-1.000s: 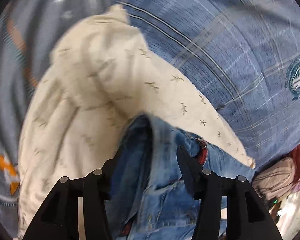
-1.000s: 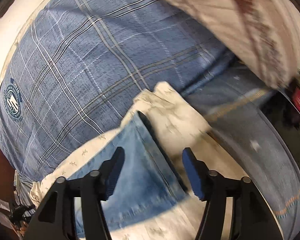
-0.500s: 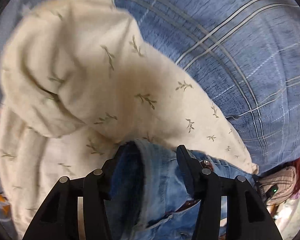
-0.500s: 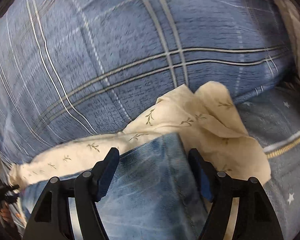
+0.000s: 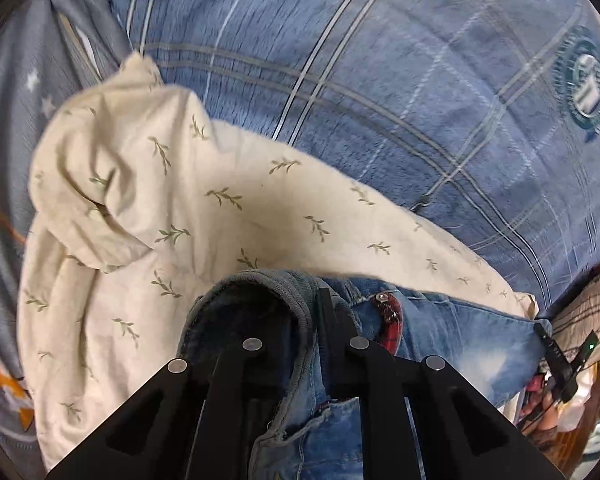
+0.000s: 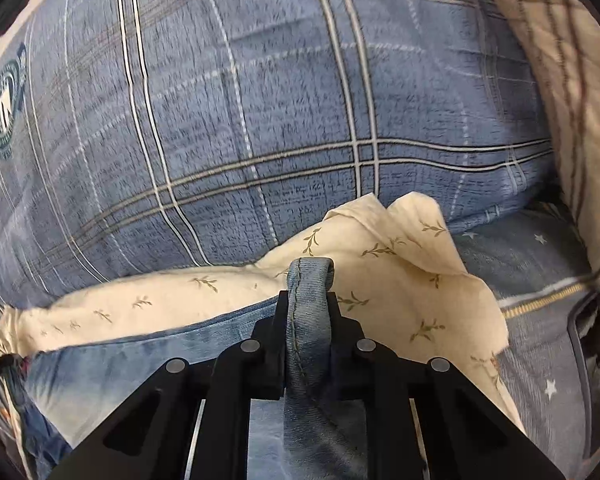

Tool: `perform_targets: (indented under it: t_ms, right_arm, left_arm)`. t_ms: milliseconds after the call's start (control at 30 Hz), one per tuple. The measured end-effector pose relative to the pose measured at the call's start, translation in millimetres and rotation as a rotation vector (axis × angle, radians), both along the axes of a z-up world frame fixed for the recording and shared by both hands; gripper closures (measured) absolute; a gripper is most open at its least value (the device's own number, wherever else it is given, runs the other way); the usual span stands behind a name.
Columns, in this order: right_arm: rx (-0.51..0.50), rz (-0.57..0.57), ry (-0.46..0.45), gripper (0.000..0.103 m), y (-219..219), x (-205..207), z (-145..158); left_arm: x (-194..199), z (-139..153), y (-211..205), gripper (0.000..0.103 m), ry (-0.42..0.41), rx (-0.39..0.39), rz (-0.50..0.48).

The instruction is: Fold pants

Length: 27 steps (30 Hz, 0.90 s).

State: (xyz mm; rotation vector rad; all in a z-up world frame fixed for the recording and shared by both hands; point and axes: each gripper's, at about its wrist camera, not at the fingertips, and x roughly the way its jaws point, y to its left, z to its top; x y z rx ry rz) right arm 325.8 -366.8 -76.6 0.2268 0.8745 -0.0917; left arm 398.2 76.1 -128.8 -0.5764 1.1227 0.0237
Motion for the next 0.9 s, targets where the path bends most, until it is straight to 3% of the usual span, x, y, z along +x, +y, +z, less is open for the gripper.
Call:
perform_targets:
  t_ms: [400,900]
  right_arm:
    - [0.020,-0.022,-0.078,0.089,-8,-48,44]
    - [0.047,-0.013,-0.157,0.089,-13,-118,65]
  left_arm:
    - [-71,60,0,0.093,-0.100,0.029,-0.034]
    - [-135,86,-21,0.093,-0.204,0.102,-0.089]
